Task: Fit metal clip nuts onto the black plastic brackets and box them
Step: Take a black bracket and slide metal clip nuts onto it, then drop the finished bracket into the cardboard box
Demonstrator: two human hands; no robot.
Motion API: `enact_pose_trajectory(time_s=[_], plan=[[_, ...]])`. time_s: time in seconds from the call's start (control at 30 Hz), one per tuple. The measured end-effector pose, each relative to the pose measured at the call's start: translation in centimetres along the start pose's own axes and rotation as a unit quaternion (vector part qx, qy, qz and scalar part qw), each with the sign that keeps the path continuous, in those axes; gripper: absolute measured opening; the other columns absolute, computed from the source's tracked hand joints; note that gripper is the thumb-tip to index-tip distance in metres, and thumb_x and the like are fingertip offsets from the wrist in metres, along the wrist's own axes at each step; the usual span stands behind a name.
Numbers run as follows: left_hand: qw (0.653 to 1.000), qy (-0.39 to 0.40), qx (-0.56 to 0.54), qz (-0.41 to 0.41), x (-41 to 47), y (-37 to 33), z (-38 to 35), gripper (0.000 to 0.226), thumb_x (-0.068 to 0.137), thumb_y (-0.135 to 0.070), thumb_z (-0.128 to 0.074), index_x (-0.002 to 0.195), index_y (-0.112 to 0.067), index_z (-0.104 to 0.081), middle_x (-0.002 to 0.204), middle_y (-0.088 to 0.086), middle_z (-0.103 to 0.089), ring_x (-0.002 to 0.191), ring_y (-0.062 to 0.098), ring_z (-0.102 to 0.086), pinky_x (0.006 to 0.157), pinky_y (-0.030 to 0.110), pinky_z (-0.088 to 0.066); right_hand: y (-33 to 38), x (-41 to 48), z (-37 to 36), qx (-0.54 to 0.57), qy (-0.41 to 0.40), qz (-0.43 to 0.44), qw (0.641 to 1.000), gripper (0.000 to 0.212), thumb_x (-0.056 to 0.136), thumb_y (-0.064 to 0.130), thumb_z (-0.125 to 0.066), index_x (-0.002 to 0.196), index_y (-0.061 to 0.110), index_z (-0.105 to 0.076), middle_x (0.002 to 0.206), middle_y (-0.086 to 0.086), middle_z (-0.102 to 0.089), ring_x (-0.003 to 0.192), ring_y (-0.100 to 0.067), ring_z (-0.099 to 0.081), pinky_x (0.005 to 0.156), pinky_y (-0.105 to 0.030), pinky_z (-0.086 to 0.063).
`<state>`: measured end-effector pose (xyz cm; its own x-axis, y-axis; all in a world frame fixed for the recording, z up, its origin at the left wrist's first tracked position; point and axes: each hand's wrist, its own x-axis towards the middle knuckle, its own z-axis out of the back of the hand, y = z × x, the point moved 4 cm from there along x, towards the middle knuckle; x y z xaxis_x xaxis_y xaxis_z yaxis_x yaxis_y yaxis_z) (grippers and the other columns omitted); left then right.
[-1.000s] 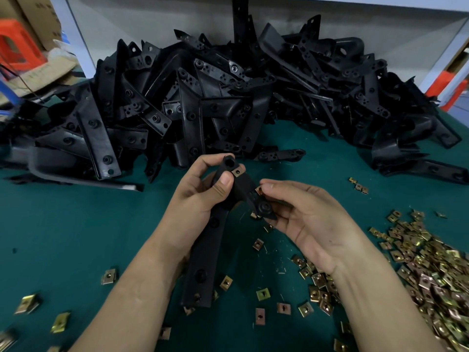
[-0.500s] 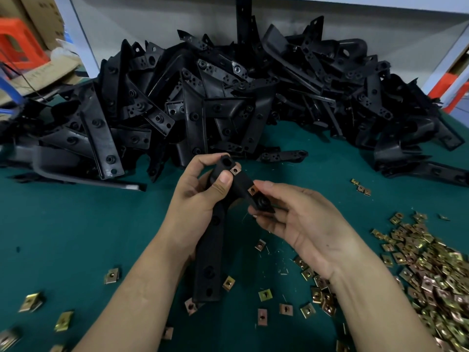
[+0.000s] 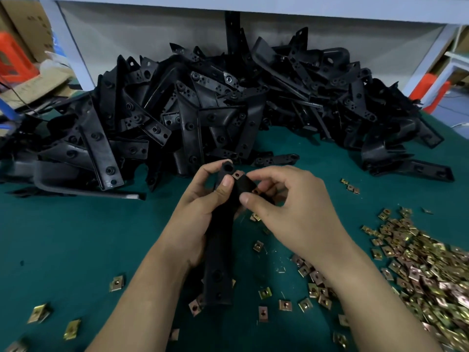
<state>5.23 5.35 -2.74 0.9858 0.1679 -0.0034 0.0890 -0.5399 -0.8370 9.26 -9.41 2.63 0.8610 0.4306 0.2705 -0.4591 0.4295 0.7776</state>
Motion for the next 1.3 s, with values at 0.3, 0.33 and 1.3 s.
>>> enact_pose_trajectory(time_s=[0.3,0.33,1.3], plan=[[0.984,0.157,-0.024,0.083,-2.1,0.4,-5.9,0.053,0.089,-0.011,-0.077,0.135,-0.028,-0.058,0.134,0.022,-0.063,0.123,0.038,-0.063,0.088,0.045,-0.059,0.0,-4.3,7.8,-0.093,-0.143,-0.029,0.985,0.028,0.085,0.043,-0.073,0.113,0.038,-0.072,0.094,0.022,-0.062,0.093,0.006,-0.059,0.074,-0.008,-0.045],[0.983,0.161,-0.013,0.087,-2.3,0.5,-7.0,0.052,0.087,-0.011,-0.079,0.133,-0.028,-0.061,0.132,0.021,-0.065,0.121,0.038,-0.065,0.088,0.044,-0.059,-0.1,-5.4,8.8,-0.080,-0.167,-0.030,0.982,0.028,0.084,0.043,-0.074,0.112,0.038,-0.072,0.092,0.022,-0.062,0.092,0.005,-0.060,0.071,-0.008,-0.046],[0.823,0.427,0.258,0.274,-18.0,28.1,-37.9,0.050,0.100,-0.017,-0.061,0.133,-0.054,-0.056,0.122,-0.037,-0.048,0.136,-0.010,-0.037,0.104,0.017,-0.036,-12.2,-43.3,31.2,-0.176,-0.318,-0.510,0.779,0.039,0.095,0.044,-0.063,0.132,0.033,-0.061,0.125,0.005,-0.057,0.105,-0.013,-0.058,0.068,-0.012,-0.040]])
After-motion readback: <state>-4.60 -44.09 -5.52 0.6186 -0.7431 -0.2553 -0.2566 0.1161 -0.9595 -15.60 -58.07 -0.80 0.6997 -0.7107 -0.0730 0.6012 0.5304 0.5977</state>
